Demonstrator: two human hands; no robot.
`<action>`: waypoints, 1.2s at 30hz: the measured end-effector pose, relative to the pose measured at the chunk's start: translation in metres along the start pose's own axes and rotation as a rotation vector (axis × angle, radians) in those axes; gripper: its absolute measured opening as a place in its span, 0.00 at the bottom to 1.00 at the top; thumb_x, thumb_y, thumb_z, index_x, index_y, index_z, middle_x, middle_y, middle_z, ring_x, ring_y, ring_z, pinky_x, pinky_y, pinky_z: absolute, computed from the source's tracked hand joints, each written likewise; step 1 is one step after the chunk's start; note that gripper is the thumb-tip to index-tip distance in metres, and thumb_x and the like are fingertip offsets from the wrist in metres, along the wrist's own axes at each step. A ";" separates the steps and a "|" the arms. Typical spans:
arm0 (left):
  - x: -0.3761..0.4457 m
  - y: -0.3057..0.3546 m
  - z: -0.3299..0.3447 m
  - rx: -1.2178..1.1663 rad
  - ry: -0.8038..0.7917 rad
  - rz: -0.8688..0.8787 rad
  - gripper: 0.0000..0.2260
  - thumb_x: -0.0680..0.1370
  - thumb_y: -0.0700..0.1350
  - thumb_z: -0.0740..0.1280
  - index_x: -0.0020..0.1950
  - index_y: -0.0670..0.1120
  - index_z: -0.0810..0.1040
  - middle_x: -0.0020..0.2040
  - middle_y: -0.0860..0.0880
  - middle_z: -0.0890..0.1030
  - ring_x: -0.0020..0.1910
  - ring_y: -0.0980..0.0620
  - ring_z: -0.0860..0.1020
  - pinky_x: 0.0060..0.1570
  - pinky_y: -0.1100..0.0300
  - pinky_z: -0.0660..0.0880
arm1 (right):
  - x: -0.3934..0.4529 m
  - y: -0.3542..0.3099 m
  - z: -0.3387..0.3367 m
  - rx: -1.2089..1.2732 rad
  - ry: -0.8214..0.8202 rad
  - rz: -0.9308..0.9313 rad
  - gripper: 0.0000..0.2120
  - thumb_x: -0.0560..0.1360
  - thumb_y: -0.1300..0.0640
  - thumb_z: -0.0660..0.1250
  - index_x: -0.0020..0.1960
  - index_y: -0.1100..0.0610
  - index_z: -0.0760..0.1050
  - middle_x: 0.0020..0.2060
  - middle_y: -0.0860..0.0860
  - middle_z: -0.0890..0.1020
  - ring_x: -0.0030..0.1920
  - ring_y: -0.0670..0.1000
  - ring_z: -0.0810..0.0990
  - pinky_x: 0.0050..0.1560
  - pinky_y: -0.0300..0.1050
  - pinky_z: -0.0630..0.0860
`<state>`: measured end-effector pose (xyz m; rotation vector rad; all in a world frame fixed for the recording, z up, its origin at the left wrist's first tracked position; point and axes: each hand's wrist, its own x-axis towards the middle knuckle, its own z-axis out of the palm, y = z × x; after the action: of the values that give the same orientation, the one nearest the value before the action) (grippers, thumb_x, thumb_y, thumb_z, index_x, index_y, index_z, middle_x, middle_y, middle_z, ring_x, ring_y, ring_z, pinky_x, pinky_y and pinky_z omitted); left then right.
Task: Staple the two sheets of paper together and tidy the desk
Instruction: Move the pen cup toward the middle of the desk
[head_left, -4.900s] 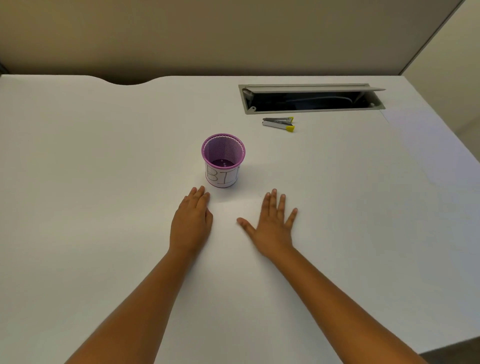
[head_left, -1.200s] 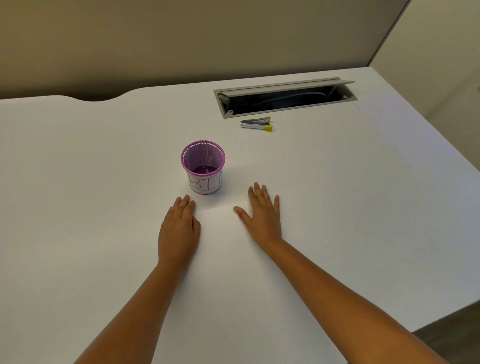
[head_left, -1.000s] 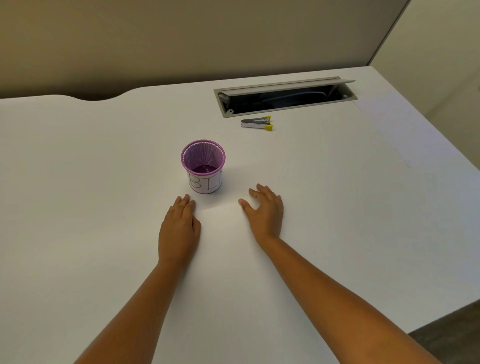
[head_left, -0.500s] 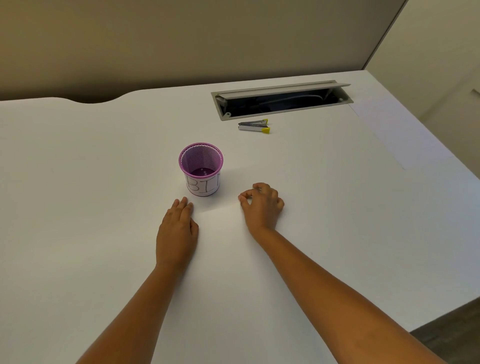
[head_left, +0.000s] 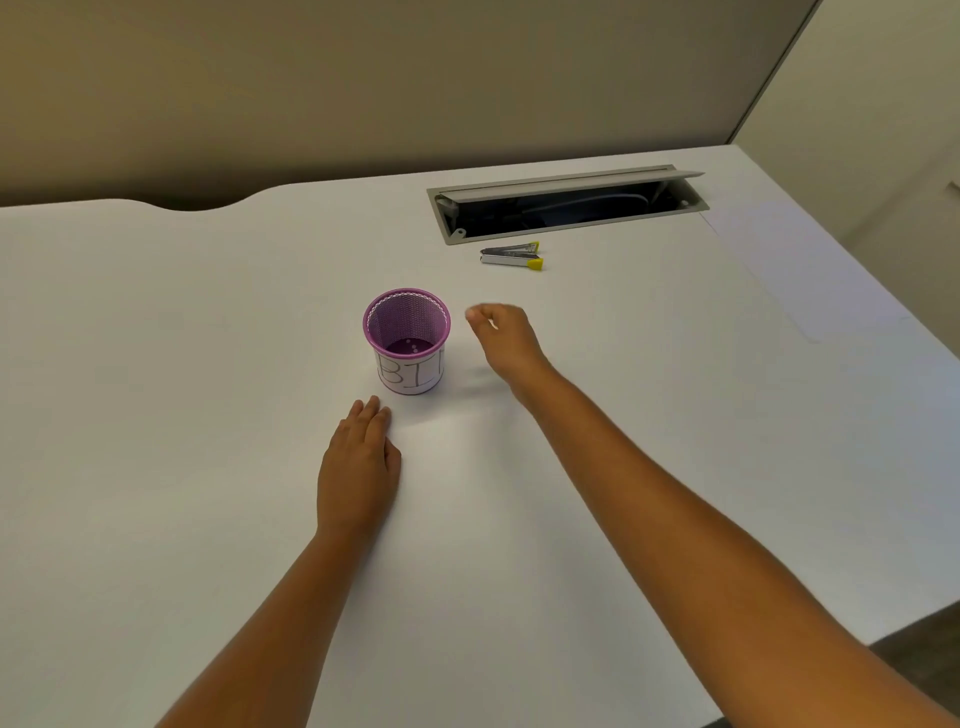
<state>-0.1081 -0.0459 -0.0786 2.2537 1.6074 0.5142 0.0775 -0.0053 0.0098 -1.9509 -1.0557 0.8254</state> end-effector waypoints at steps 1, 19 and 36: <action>0.000 0.000 0.000 0.001 0.002 0.003 0.18 0.76 0.37 0.60 0.66 0.39 0.71 0.69 0.42 0.70 0.71 0.44 0.65 0.69 0.52 0.61 | 0.002 -0.011 -0.002 -0.031 -0.029 -0.046 0.13 0.77 0.53 0.60 0.54 0.59 0.78 0.62 0.56 0.77 0.64 0.56 0.73 0.66 0.55 0.69; 0.000 -0.002 0.002 -0.010 0.007 0.012 0.18 0.75 0.36 0.60 0.65 0.38 0.71 0.68 0.41 0.71 0.70 0.43 0.66 0.69 0.50 0.61 | 0.013 -0.058 0.001 -0.717 -0.164 -0.352 0.14 0.72 0.45 0.67 0.56 0.48 0.78 0.70 0.50 0.67 0.70 0.56 0.62 0.69 0.61 0.56; 0.000 -0.001 0.001 -0.006 0.020 0.009 0.18 0.74 0.36 0.61 0.64 0.38 0.72 0.68 0.41 0.72 0.69 0.43 0.67 0.68 0.50 0.63 | -0.036 0.099 -0.014 -0.814 -0.237 0.001 0.31 0.78 0.41 0.45 0.75 0.54 0.40 0.76 0.51 0.40 0.75 0.55 0.37 0.73 0.60 0.38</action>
<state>-0.1086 -0.0459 -0.0804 2.2591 1.6037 0.5448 0.1106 -0.0779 -0.0603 -2.5453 -1.7240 0.6904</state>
